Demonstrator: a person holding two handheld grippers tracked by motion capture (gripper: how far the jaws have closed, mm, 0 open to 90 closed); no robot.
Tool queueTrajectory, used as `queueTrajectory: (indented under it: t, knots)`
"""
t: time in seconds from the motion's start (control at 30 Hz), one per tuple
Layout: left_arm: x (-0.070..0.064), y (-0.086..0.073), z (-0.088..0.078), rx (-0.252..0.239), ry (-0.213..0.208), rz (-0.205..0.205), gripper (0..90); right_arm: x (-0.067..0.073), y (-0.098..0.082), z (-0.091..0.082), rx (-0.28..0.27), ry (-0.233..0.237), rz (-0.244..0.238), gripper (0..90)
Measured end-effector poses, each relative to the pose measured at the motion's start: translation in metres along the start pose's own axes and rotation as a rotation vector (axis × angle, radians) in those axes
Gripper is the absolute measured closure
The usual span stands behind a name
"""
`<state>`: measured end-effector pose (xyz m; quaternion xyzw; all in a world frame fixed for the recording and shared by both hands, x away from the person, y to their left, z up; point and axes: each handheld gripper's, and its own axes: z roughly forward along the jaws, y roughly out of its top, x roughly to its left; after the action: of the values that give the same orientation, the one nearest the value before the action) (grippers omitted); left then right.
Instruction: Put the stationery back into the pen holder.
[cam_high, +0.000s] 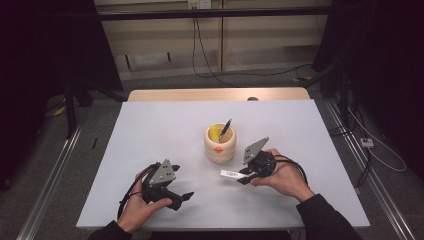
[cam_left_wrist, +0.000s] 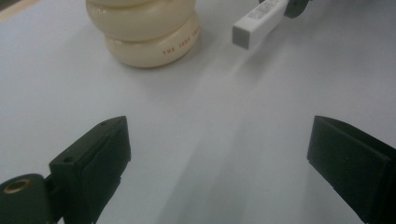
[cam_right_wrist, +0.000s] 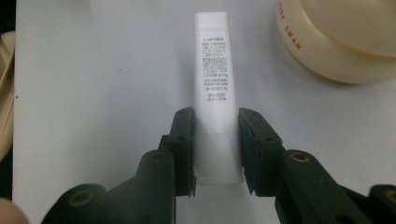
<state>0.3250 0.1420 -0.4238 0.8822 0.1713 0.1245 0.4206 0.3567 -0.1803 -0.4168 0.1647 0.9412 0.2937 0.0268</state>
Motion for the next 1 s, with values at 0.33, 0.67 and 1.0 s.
queueTrajectory:
  t: [0.33,0.67,1.0]
  knots:
    - [-0.006,0.02,0.021,0.035,0.06,0.158,8.0,-0.001,0.018,0.007,-0.014,0.009,-0.006,68.5]
    - [-0.012,0.039,0.042,0.014,0.071,0.303,8.3,-0.003,0.024,0.006,-0.01,0.008,0.017,68.5]
    - [-0.024,0.037,0.051,0.085,0.139,0.439,13.3,-0.005,0.034,0.006,0.004,0.027,0.019,68.5]
